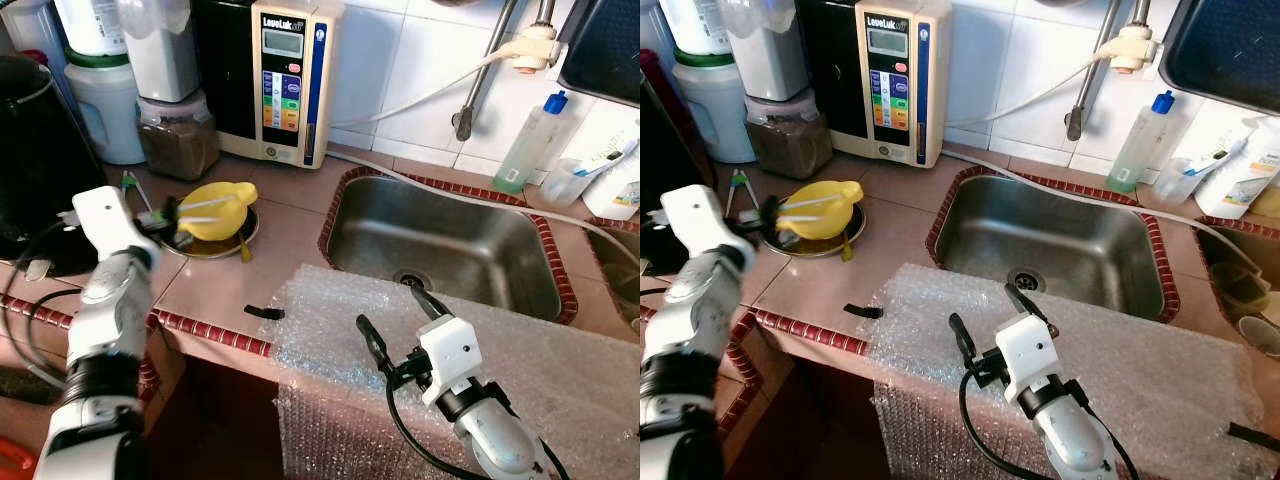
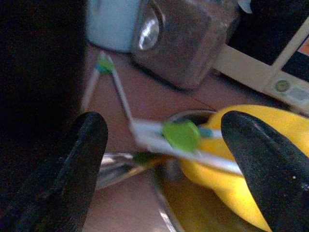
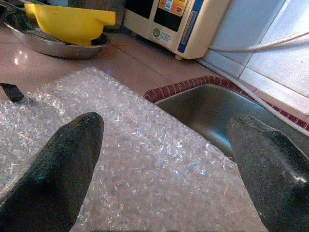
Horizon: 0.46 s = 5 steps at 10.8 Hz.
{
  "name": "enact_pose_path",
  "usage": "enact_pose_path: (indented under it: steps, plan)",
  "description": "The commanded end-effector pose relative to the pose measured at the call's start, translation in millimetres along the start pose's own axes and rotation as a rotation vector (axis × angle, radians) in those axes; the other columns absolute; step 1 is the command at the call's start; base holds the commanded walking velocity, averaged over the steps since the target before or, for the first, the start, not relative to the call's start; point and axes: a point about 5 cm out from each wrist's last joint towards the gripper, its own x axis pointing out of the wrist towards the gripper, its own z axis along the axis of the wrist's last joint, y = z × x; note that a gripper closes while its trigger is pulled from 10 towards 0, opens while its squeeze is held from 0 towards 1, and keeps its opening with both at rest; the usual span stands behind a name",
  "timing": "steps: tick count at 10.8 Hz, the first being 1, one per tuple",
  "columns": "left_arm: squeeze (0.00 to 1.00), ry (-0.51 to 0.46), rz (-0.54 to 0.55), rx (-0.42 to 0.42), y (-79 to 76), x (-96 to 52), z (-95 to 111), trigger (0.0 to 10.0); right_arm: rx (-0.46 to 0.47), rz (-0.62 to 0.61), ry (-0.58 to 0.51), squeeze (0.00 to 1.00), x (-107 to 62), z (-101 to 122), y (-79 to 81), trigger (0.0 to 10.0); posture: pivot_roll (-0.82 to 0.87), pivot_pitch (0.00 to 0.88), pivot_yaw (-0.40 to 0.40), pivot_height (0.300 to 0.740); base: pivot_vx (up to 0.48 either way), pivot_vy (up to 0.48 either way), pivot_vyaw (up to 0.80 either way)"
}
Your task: Kitchen organization
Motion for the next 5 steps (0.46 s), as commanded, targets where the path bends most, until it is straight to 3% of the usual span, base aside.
enact_pose_path:
  steps: [1, 3, 4, 5]
  plan:
    - [0.0, 0.001, -0.001, -0.031, -7.1, 3.0, 8, 10.0, -0.014, -0.01, -0.017, 0.0, -0.1, 4, -2.6, 10.0, 0.08, 0.0, -0.047, 0.74, 0.0, 0.0, 0.0]
    - [0.0, -0.037, 0.057, 0.065, 4.5, 3.4, 18, 10.0, -0.014, -0.02, -0.016, 0.0, -1.1, 3, -2.8, 10.0, 0.08, 0.0, -0.044, 0.74, 0.0, 0.0, 0.0]
    - [0.0, 0.035, 0.071, -0.009, 6.2, 2.9, 9, 8.7, -0.015, -0.023, -0.016, 0.0, -1.1, 3, -3.3, 10.0, 0.08, 0.0, -0.045, 0.74, 0.0, 0.0, 0.0]
    - [0.0, 0.047, 0.072, -0.056, 4.3, 3.1, 7, 4.8, -0.016, -0.023, -0.017, 0.0, -0.4, 3, -3.4, 10.0, 0.08, 0.0, -0.046, 0.74, 0.0, 0.0, 0.0]
